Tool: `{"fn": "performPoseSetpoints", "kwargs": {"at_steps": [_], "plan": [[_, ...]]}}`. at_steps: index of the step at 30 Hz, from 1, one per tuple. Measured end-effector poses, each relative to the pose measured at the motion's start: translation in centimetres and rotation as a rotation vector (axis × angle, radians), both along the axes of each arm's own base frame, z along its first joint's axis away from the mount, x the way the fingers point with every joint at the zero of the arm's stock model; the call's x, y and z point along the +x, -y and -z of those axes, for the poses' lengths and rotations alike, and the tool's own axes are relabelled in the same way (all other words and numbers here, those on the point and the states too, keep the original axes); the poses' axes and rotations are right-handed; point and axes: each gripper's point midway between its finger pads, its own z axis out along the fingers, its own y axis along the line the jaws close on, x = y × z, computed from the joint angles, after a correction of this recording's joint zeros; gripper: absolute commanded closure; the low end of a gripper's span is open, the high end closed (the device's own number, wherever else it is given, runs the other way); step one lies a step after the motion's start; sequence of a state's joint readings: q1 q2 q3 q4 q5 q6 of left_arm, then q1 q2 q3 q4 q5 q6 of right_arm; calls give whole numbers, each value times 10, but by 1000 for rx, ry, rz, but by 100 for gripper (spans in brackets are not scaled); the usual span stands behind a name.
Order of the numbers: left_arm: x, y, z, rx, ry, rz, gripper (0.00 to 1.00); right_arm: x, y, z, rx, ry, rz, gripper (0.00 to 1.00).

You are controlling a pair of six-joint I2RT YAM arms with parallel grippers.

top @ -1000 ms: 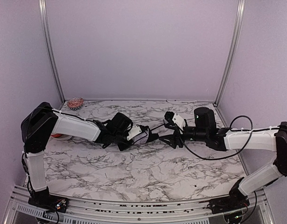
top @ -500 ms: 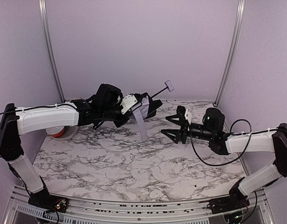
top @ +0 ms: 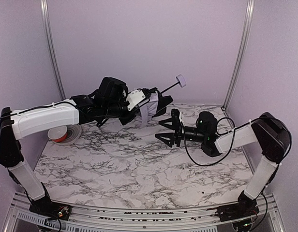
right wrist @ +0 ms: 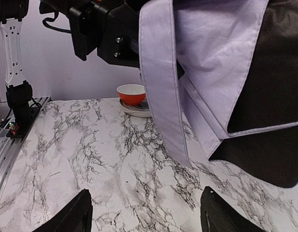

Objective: Put away the umbrella

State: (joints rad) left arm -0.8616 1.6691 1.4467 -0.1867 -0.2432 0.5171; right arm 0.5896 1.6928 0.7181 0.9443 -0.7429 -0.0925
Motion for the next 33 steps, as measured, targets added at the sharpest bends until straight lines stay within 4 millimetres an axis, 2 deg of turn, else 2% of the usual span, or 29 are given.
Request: {"fn": "performPoseSetpoints", "kwargs": {"at_steps": [4,7,10,12,15,17,19,22,26,32,33], "plan": [[-4,3,2,4,-10,21,100,10,-12,-1,20,9,-19,26],[-5,4,2,2,-12,27,100,16,-19,-4,30,21,-39,31],[-5,5,0,2,-10,30,100,13,-28,-3,35,25,-81,41],[-5,5,-4,-3,-6,30,100,6,-35,2,34,17,-117,43],[-3,7,-14,-20,9,30,100,-5,-43,8,29,-3,-164,66],[-2,8,-18,-29,16,31,100,-9,-47,9,30,-4,-186,75],[-2,8,-20,-31,18,31,100,-11,-48,9,31,-6,-203,77],[-2,8,-20,-30,17,30,100,-13,-48,8,36,-8,-213,71],[-2,8,-20,-29,17,31,100,-14,-49,5,45,-10,-222,73],[-2,8,-20,-29,17,31,100,-14,-53,5,50,-30,-255,87],[-2,8,-20,-29,17,31,100,-16,-54,5,49,-35,-270,93]]}}
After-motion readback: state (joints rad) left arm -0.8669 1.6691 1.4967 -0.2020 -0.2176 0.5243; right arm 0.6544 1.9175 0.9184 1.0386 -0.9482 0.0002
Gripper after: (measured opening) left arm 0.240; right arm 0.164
